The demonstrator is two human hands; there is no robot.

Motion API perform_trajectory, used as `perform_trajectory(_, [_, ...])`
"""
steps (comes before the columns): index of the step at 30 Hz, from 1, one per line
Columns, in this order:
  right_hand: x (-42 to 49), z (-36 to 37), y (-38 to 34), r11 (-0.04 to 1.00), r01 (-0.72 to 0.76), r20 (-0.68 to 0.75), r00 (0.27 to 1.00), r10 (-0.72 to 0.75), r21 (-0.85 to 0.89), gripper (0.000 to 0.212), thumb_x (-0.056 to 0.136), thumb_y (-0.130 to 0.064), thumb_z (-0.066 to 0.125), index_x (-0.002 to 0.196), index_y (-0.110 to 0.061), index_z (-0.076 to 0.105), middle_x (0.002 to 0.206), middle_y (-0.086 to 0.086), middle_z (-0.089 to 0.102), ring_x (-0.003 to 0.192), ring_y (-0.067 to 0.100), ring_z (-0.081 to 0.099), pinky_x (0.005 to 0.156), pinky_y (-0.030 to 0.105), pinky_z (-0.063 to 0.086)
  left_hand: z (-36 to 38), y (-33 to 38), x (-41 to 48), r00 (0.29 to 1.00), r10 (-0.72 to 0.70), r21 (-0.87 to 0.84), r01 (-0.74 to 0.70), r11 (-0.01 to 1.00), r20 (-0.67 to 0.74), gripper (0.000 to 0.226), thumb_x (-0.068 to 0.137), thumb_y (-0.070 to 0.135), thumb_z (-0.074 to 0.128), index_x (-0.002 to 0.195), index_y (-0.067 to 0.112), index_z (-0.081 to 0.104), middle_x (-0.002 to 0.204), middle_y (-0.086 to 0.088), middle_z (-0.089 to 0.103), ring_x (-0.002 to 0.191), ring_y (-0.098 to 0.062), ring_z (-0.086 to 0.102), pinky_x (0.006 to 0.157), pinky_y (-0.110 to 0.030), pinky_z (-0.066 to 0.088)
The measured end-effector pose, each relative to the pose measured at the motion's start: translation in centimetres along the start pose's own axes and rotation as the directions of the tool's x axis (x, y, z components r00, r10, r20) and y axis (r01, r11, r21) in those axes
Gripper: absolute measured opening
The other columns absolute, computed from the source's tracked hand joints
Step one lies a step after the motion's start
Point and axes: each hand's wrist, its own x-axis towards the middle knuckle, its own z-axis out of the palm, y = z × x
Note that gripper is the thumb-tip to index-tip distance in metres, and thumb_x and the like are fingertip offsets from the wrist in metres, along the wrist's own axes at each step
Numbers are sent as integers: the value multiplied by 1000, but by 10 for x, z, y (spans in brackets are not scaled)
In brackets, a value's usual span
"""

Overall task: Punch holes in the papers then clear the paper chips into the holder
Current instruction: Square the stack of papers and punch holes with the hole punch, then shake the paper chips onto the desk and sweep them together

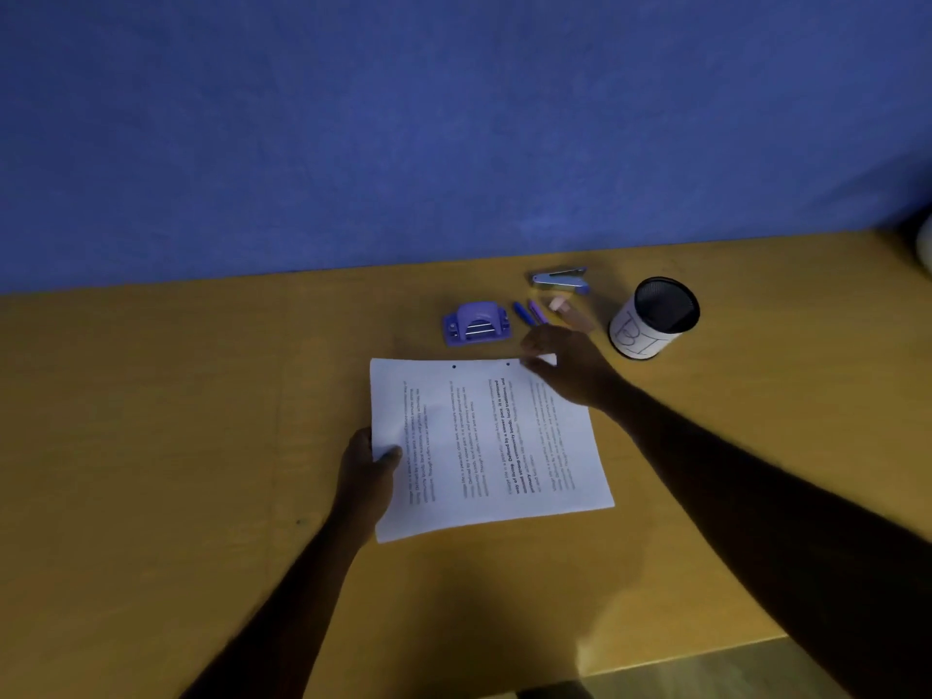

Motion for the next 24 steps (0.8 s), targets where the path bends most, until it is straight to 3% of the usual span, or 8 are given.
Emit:
perform_trajectory(3, [-16,7,11,988,12,52,999,-4,-156,35,89,-23,68,121,-12,62,128,4,62,121,18,53,101,25,38,-5,-5,-9,1000,13,-11,-12,1000,29,38,95,4,56,132,4,52,126,-14,61,113,-29,58,98,-47,48])
perform_trajectory(6, [-16,7,9,976,26,94,996,-6,-214,41,89,-28,68,126,-15,58,132,4,60,122,20,52,99,29,38,-9,-8,-14,998,19,-15,-18,1000,58,36,94,3,57,130,4,53,124,-16,62,115,-33,58,100,-52,48])
perform_trajectory(10, [-5,6,-3,975,23,279,959,40,-221,43,90,-32,67,127,-13,55,125,7,64,110,21,62,94,37,52,-13,-8,-18,994,37,-49,-32,998,101,32,94,3,56,127,4,56,119,-14,65,111,-34,60,97,-52,49])
perform_trajectory(14, [4,11,-12,976,18,410,909,74,-216,41,92,-37,62,125,-13,60,122,7,64,107,21,60,90,37,51,-21,-7,-17,984,56,-33,-51,998,170,31,95,9,58,127,9,57,118,-11,67,108,-33,63,96,-55,51])
perform_trajectory(20, [-5,13,-6,993,-115,383,917,109,-9,28,90,-24,67,114,-10,68,110,6,70,97,20,66,81,30,49,-38,15,-10,970,19,-62,-4,998,241,23,91,20,66,114,15,65,110,-11,73,95,-28,70,76,-39,54])
perform_trajectory(24, [-16,5,-2,928,-284,319,926,200,243,18,88,-22,70,105,-15,71,101,4,72,91,19,69,78,30,54,-66,25,-6,927,1,-256,103,961,374,40,87,38,61,118,14,67,115,-13,72,106,-32,69,84,-45,55])
